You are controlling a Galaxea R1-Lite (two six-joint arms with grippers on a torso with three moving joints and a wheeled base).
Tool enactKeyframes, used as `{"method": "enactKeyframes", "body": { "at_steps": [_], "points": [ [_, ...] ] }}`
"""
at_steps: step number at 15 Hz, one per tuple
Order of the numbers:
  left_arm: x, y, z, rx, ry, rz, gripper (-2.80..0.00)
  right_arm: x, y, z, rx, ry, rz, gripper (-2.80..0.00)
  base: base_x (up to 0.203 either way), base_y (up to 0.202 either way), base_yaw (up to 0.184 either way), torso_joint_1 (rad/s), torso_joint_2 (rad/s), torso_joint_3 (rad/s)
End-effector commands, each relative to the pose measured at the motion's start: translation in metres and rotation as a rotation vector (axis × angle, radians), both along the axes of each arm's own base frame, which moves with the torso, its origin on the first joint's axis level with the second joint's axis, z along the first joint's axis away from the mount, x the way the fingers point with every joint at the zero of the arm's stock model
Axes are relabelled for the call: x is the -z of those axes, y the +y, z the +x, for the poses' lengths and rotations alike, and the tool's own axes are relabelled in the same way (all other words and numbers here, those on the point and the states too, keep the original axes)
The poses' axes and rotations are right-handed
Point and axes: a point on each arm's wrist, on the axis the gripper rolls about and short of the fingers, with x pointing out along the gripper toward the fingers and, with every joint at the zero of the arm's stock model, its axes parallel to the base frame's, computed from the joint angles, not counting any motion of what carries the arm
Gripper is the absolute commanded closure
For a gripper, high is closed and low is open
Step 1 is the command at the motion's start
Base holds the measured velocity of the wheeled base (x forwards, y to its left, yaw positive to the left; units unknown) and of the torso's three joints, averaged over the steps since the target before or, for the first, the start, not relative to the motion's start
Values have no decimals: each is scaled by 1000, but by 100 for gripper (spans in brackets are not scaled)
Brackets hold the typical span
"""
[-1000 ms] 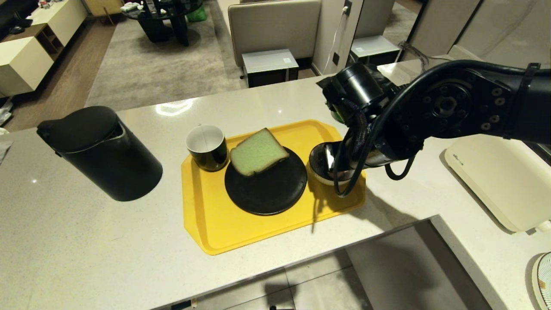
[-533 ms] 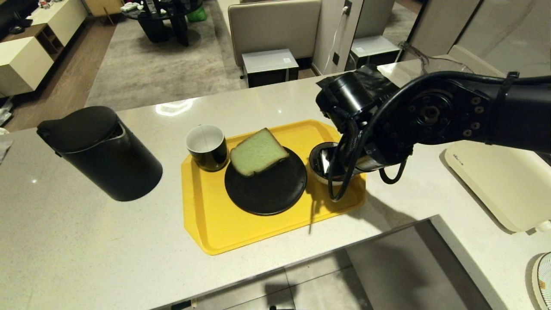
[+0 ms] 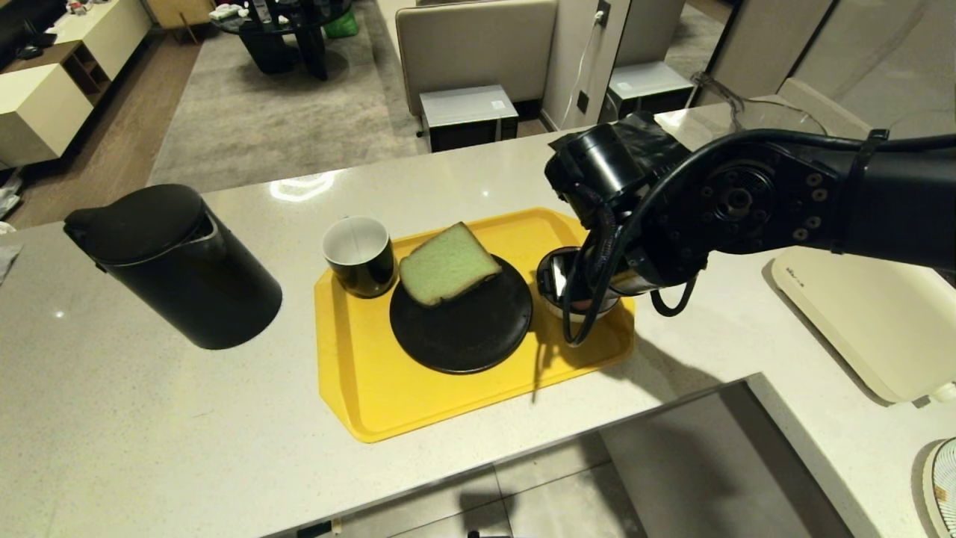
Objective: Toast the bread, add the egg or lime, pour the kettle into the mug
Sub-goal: Put the fruit on a plate
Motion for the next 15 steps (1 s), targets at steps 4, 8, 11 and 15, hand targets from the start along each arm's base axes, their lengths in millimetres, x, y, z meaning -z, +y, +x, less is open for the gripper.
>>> {"method": "enactKeyframes", "body": {
  "at_steps": [4,8,11,15],
  "points": [
    [0,0,0,-1,-1,0,0,2,0,1,6,4,-6,-280,0,0,0,0,0,0],
    [0,0,0,-1,-1,0,0,9,-2,11,25,4,-8,-280,0,0,0,0,0,0],
    [0,0,0,-1,-1,0,0,10,-1,15,25,-11,1,-280,0,0,0,0,0,0],
    [0,0,0,-1,-1,0,0,13,1,17,17,-13,-7,-280,0,0,0,0,0,0]
  ]
}}
